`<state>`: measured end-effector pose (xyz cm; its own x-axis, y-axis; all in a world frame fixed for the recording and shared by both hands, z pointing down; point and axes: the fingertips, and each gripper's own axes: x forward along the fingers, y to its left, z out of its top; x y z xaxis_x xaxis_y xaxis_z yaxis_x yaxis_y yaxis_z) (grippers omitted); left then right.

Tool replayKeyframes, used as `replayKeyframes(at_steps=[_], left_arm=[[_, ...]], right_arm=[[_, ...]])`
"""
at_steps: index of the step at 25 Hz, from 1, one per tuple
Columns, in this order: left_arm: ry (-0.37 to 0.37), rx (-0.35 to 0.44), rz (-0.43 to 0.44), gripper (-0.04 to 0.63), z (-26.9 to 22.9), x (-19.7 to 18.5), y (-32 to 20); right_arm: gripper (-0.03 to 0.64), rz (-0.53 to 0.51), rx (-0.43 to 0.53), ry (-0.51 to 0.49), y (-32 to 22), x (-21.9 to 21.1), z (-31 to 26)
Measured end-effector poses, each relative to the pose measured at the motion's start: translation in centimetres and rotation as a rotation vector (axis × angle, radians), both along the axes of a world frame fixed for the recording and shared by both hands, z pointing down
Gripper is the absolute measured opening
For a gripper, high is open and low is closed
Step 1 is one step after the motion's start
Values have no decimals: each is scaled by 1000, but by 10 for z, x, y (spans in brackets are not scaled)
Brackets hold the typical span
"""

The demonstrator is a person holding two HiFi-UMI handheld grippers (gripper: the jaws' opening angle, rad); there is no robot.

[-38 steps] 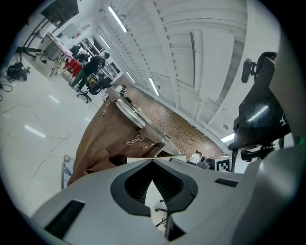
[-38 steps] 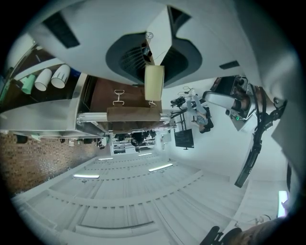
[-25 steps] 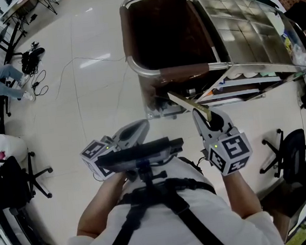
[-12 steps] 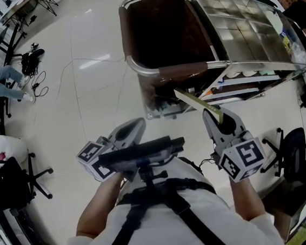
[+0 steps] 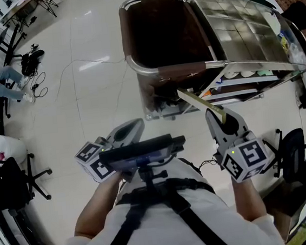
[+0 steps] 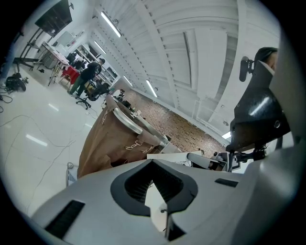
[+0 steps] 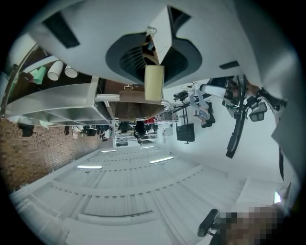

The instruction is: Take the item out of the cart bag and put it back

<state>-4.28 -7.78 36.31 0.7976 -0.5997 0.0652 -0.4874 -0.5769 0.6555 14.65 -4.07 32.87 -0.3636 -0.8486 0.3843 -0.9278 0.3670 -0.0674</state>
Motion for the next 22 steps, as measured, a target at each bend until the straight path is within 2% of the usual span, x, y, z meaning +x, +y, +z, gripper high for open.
replayKeyframes(at_steps=[22], left_arm=[[12, -10, -1, 0, 2, 1, 5]], right_arm=[[75, -30, -20, 5, -6, -7, 7]])
